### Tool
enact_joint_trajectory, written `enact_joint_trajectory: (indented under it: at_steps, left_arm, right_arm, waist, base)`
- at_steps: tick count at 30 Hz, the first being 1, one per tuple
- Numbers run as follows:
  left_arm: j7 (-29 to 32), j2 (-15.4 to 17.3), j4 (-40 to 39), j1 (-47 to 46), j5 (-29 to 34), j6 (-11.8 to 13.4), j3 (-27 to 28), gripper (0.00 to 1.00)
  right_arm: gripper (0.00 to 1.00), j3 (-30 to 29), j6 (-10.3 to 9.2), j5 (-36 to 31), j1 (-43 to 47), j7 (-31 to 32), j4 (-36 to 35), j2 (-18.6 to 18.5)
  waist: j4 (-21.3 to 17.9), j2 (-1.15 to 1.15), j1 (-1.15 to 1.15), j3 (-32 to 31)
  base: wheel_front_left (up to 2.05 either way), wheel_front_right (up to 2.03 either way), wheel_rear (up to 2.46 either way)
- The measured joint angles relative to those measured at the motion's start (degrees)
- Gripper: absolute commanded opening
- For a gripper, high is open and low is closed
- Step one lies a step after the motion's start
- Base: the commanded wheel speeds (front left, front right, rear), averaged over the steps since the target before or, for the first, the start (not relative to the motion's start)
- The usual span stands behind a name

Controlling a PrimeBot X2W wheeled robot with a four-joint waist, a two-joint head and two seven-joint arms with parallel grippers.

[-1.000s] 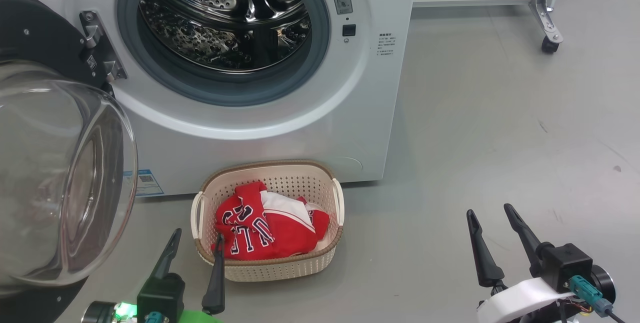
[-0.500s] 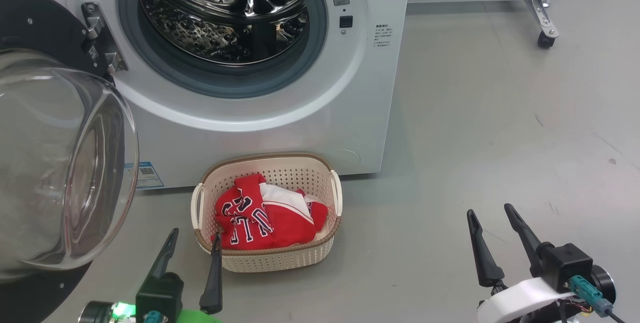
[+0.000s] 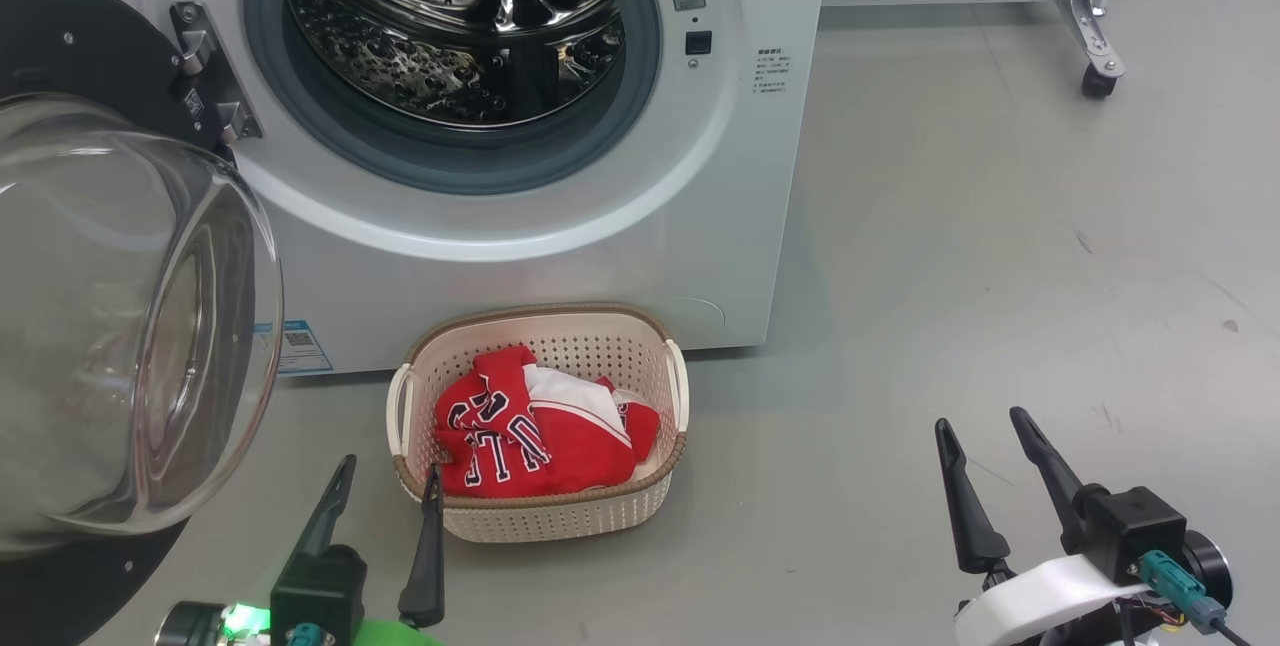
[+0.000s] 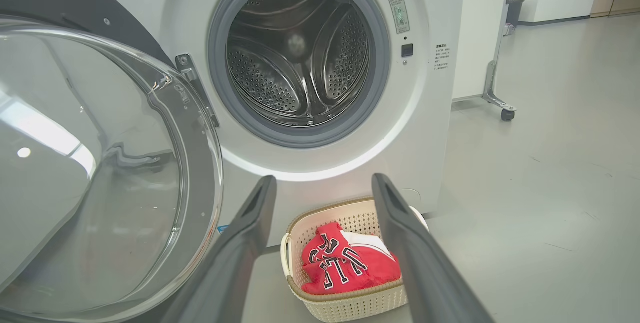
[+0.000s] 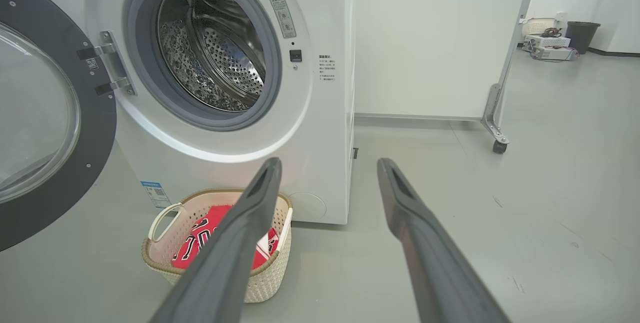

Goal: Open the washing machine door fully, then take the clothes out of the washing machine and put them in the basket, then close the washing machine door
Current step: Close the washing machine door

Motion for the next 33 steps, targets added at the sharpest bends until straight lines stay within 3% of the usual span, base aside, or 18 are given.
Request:
enact_joint_trajectory:
  at_steps: [20, 33]
  left_arm:
    - [0.4, 0.0, -0.9, 0.0, 0.2, 0.0, -1.5, 1.0]
    - [-0.8, -0.1, -1.0, -0.1, 0.2, 0.0, -1.2, 1.0]
  right_arm:
    - [1.0, -1.4, -0.16, 0.0, 0.7, 0.0, -1.3, -1.3]
    - [1.0, -1.3, -0.08, 0.0, 0.7, 0.0, -2.3, -2.0]
  waist:
    - [6.2, 0.0, 0.0, 1.2]
    - [14.8, 0.0, 0.0, 2.3]
  base:
    - [0.0, 0.0, 0.0]
    - [0.0, 0.0, 0.0]
